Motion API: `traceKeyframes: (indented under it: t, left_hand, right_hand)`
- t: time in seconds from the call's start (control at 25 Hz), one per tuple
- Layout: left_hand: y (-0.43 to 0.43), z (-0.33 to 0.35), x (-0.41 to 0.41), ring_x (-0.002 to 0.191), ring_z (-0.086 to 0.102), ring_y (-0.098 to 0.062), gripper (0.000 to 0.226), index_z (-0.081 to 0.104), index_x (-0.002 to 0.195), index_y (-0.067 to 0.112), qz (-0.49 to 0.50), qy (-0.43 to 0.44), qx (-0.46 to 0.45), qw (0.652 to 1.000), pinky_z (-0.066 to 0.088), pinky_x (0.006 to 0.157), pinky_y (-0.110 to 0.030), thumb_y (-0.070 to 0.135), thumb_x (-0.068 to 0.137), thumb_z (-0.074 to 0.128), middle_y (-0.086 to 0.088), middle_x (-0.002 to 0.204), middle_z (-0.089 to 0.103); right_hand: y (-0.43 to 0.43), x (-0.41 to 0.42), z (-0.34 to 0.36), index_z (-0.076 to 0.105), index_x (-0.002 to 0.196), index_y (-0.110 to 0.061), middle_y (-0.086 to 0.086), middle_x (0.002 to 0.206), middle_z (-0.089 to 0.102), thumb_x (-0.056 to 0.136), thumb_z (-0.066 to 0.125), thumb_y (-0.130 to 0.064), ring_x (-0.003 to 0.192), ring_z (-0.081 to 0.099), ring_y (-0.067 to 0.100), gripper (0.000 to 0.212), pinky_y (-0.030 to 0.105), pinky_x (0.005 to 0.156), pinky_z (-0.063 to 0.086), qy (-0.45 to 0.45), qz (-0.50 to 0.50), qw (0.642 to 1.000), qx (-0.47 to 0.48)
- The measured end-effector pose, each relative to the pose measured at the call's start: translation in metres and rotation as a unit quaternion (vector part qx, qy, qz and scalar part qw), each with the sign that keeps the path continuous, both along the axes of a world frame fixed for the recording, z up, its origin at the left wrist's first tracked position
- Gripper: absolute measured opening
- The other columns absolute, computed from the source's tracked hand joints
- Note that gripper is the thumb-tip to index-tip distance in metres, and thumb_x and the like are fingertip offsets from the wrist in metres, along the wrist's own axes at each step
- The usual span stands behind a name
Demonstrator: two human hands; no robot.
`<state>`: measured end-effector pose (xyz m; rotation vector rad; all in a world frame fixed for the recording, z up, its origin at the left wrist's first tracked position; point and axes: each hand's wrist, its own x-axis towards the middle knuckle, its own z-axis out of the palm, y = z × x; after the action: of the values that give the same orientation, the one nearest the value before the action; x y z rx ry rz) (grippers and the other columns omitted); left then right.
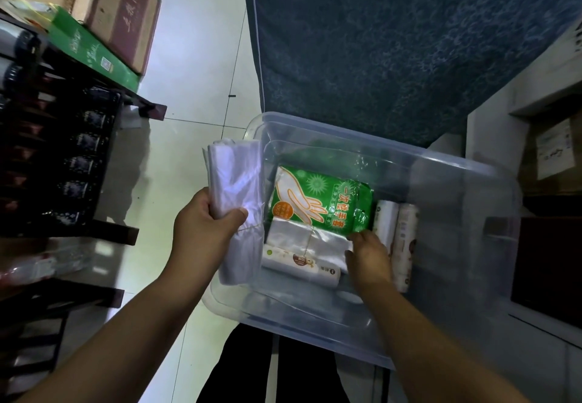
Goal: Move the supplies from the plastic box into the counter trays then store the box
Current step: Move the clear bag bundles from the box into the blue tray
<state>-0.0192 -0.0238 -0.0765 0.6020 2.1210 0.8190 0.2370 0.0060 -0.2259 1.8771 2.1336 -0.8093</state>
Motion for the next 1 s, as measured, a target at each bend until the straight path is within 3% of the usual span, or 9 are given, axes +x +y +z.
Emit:
traceKeyframes:
  t: [0.08, 0.2, 0.4, 0.56, 0.68, 0.72, 0.8, 0.88, 1.0]
  left_hand:
    - [-0.001, -0.006, -0.002, 0.068, 0.064, -0.008, 0.015, 0.063, 0.084, 0.025, 0.005, -0.006, 0.000, 1.000, 0.047, 0.059, -0.026, 0.017, 0.073, 0.070, 0.008, 0.080, 0.069]
    - [-0.001, -0.012, -0.004, 0.066, 0.066, -0.006, 0.014, 0.064, 0.084, 0.025, 0.011, -0.010, 0.002, 1.000, 0.048, 0.059, -0.024, 0.020, 0.073, 0.070, 0.008, 0.079, 0.071]
    - [-0.001, -0.015, -0.008, 0.068, 0.066, -0.009, 0.009, 0.065, 0.084, 0.022, 0.023, -0.036, 0.014, 0.999, 0.050, 0.061, -0.026, 0.030, 0.081, 0.065, 0.002, 0.080, 0.072]
    - [0.002, -0.006, -0.005, 0.061, 0.062, -0.006, 0.012, 0.064, 0.076, 0.021, 0.060, -0.081, 0.032, 0.994, 0.049, 0.058, -0.023, 0.032, 0.081, 0.064, 0.007, 0.070, 0.069]
    - [0.003, 0.010, 0.000, 0.063, 0.064, -0.006, 0.012, 0.066, 0.081, 0.018, 0.057, -0.118, 0.039, 0.991, 0.048, 0.060, -0.026, 0.030, 0.080, 0.065, 0.006, 0.073, 0.071]
    - [0.002, 0.017, 0.003, 0.065, 0.065, -0.007, 0.011, 0.066, 0.083, 0.017, 0.054, -0.130, 0.045, 0.989, 0.048, 0.062, -0.028, 0.028, 0.082, 0.065, 0.004, 0.076, 0.072]
    - [0.000, 0.036, 0.009, 0.074, 0.065, -0.017, 0.014, 0.065, 0.088, 0.012, 0.050, -0.161, 0.057, 0.984, 0.049, 0.068, -0.032, 0.026, 0.084, 0.063, -0.006, 0.087, 0.072]
    - [-0.002, 0.057, 0.016, 0.077, 0.061, -0.024, 0.022, 0.061, 0.092, 0.007, 0.032, -0.174, 0.059, 0.982, 0.045, 0.073, -0.035, 0.028, 0.084, 0.061, -0.014, 0.091, 0.068]
    - [-0.004, 0.085, 0.029, 0.074, 0.058, -0.023, 0.015, 0.060, 0.090, 0.013, 0.007, -0.196, 0.066, 0.978, 0.042, 0.069, -0.033, 0.027, 0.089, 0.054, -0.011, 0.090, 0.064]
  right_hand:
    - [0.001, -0.023, -0.014, 0.049, 0.127, -0.007, 0.014, 0.130, 0.052, 0.085, 0.057, -0.012, 0.115, 0.049, 0.030, 0.043, 0.035, 0.096, 0.041, 0.017, 0.060, 0.997, -0.037]
    - [0.002, -0.046, -0.033, 0.040, 0.132, -0.012, 0.011, 0.135, 0.044, 0.087, 0.057, -0.030, 0.123, 0.041, 0.028, 0.051, 0.037, 0.101, 0.033, -0.044, 0.102, 0.991, -0.069]
    - [0.006, -0.046, -0.039, 0.055, 0.120, -0.019, 0.011, 0.123, 0.052, 0.086, 0.056, -0.030, 0.115, 0.044, 0.029, 0.035, 0.039, 0.092, 0.038, -0.081, 0.155, 0.984, -0.021]
    - [0.004, -0.037, -0.012, 0.056, 0.115, -0.021, 0.010, 0.113, 0.064, 0.088, 0.051, -0.023, 0.099, 0.061, 0.030, 0.027, 0.030, 0.070, 0.042, 0.018, 0.054, 0.996, -0.066]
    - [0.002, -0.025, 0.032, 0.057, 0.099, -0.019, 0.012, 0.087, 0.069, 0.086, 0.055, -0.024, 0.078, 0.064, 0.032, 0.013, 0.032, 0.060, 0.040, 0.098, -0.045, 0.994, -0.027]
    - [0.004, -0.023, 0.052, 0.056, 0.086, -0.020, 0.009, 0.074, 0.065, 0.085, 0.059, -0.022, 0.069, 0.061, 0.029, 0.003, 0.031, 0.056, 0.037, 0.152, -0.096, 0.984, -0.018]
    - [0.007, -0.021, 0.100, 0.050, 0.067, -0.022, -0.005, 0.057, 0.052, 0.081, 0.064, -0.017, 0.055, 0.050, 0.011, 0.021, 0.029, 0.051, 0.037, 0.250, -0.180, 0.951, 0.005]
    - [0.008, -0.021, 0.155, 0.052, 0.063, -0.023, -0.007, 0.057, 0.053, 0.079, 0.067, -0.010, 0.053, 0.047, 0.001, 0.026, 0.017, 0.051, 0.039, 0.347, -0.230, 0.909, 0.011]
    - [-0.003, -0.027, 0.229, 0.059, 0.070, -0.020, -0.006, 0.065, 0.062, 0.081, 0.066, -0.006, 0.060, 0.055, 0.004, 0.019, 0.016, 0.056, 0.046, 0.472, -0.248, 0.846, -0.004]
